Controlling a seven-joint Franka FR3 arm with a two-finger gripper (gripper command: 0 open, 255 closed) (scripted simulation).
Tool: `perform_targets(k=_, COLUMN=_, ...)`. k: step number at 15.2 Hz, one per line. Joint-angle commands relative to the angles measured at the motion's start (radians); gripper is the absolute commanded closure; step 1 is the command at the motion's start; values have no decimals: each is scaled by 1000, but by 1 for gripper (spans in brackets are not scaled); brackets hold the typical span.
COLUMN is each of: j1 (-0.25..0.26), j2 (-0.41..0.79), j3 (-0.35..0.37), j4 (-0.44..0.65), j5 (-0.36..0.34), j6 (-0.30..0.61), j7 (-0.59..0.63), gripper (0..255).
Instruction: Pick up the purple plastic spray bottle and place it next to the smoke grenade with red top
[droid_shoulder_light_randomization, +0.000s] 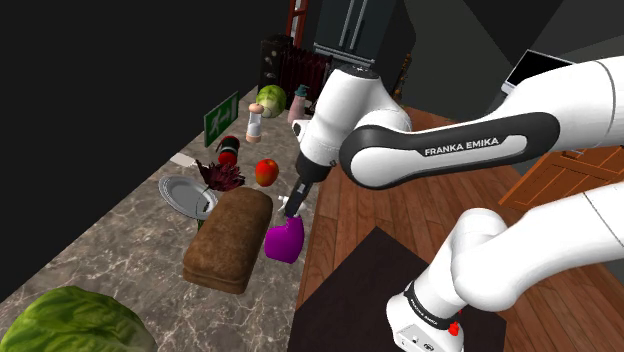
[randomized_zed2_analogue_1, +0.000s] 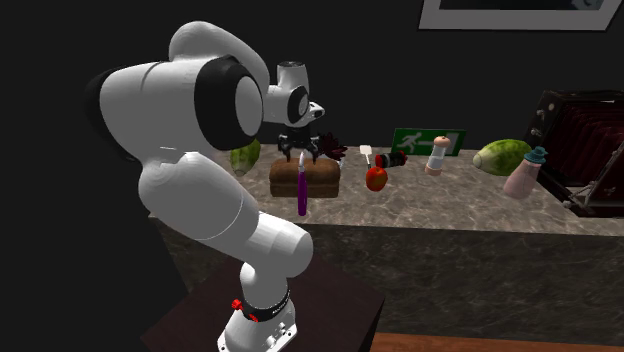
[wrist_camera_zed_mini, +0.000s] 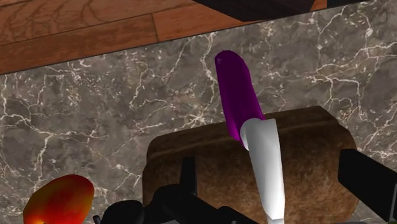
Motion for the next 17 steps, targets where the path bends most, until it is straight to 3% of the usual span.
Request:
perform_targets(k=1, j1=-1, j2=20, j3=5, j4=-11, j5=-1, j6=32, j7=3, gripper=0)
perform_targets(k=10, j1=-2, j2=35, j3=8, j4=-21, j5=-2, j6=57, j7=4, gripper=0)
perform_targets(k=11, j1=-2, j2=35, j3=8, j4=-21, j5=-2, j6=57, j7=4, gripper=255)
perform_targets(k=17, j1=-2, j2=36, j3=8, j4=-21, j5=-2, j6=57, j7=4, gripper=255)
